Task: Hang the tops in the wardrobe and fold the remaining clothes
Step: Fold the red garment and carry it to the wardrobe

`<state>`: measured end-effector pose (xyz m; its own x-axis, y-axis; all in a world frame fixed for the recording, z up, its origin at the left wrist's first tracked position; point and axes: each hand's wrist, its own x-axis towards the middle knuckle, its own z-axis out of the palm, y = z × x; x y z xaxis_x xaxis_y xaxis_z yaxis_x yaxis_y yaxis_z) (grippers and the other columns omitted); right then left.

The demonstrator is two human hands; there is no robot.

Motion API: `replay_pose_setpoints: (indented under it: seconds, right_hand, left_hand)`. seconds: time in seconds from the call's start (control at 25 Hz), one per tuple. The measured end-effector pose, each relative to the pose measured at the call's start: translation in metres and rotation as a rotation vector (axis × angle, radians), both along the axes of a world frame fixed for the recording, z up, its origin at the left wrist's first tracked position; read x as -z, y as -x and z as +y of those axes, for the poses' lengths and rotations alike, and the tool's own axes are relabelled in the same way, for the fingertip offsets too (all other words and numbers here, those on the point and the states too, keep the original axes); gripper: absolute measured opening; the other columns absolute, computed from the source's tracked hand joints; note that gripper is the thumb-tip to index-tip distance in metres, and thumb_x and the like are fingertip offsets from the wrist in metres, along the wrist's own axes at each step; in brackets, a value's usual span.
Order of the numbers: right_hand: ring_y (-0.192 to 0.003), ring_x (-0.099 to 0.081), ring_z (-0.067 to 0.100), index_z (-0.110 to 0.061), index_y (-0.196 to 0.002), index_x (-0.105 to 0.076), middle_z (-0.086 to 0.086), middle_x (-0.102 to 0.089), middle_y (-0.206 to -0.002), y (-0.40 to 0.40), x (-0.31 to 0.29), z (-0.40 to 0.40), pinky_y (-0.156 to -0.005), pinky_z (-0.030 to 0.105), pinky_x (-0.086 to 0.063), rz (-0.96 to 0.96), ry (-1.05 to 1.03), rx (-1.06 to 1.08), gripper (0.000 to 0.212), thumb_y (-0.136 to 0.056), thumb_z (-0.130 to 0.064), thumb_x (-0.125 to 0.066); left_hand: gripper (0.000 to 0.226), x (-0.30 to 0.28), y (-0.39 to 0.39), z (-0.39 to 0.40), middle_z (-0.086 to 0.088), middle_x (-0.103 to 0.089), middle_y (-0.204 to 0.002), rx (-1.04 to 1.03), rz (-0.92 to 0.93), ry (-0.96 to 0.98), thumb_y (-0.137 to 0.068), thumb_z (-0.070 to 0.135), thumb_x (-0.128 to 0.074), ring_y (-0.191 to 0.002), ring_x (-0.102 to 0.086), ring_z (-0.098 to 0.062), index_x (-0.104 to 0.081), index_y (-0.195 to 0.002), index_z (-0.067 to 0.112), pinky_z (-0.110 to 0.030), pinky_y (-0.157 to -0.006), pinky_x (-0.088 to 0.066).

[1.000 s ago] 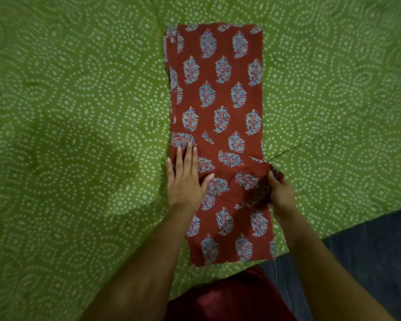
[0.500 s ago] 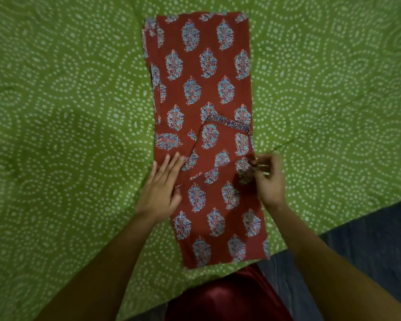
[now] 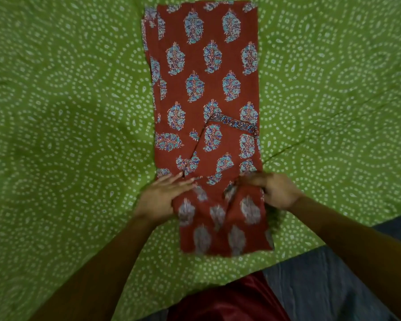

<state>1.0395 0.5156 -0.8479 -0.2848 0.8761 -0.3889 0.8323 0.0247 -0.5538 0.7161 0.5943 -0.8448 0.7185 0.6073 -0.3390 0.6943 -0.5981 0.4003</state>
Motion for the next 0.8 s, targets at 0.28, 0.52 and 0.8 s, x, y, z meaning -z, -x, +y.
replay_pose_setpoints:
  seconds: [0.28, 0.52, 0.8]
  right_hand:
    - [-0.042, -0.056, 0.015, -0.008, -0.071, -0.053, 0.010, -0.058, -0.052, -0.002, -0.023, 0.115, -0.037, 0.017, -0.044, 0.633, 0.828, 1.024, 0.039, -0.098, -0.035, -0.043]
    - [-0.087, -0.071, 0.019, -0.018, -0.114, -0.064, 0.005, -0.072, -0.104, -0.010, -0.020, 0.114, -0.069, 0.030, -0.058, 0.841, 0.800, 1.032, 0.054, -0.091, -0.061, -0.041]
    - [-0.070, -0.069, 0.014, 0.002, -0.092, -0.071, 0.005, -0.075, -0.084, 0.014, -0.028, 0.007, -0.068, 0.027, -0.053, 0.675, 0.628, 1.086, 0.034, -0.088, -0.031, -0.064]
  left_hand:
    - [0.055, -0.029, -0.073, 0.104, -0.023, -0.049, -0.137, -1.214, -0.170, 0.844, -0.102, 0.039, -0.030, -0.124, -0.049, -0.038, -0.042, -0.139, -0.001, -0.037, -0.096, -0.045]
    - [0.076, -0.027, -0.067, 0.109, 0.013, -0.034, -0.150, -0.948, -0.323, 0.951, -0.088, 0.073, -0.028, -0.136, -0.035, -0.006, -0.032, -0.148, 0.027, -0.028, -0.115, -0.025]
    - [0.025, -0.056, -0.019, 0.035, -0.005, -0.073, -0.077, -1.056, -0.170, 0.715, -0.090, 0.027, -0.063, -0.066, -0.064, 0.003, -0.076, -0.082, 0.007, -0.003, -0.057, -0.042]
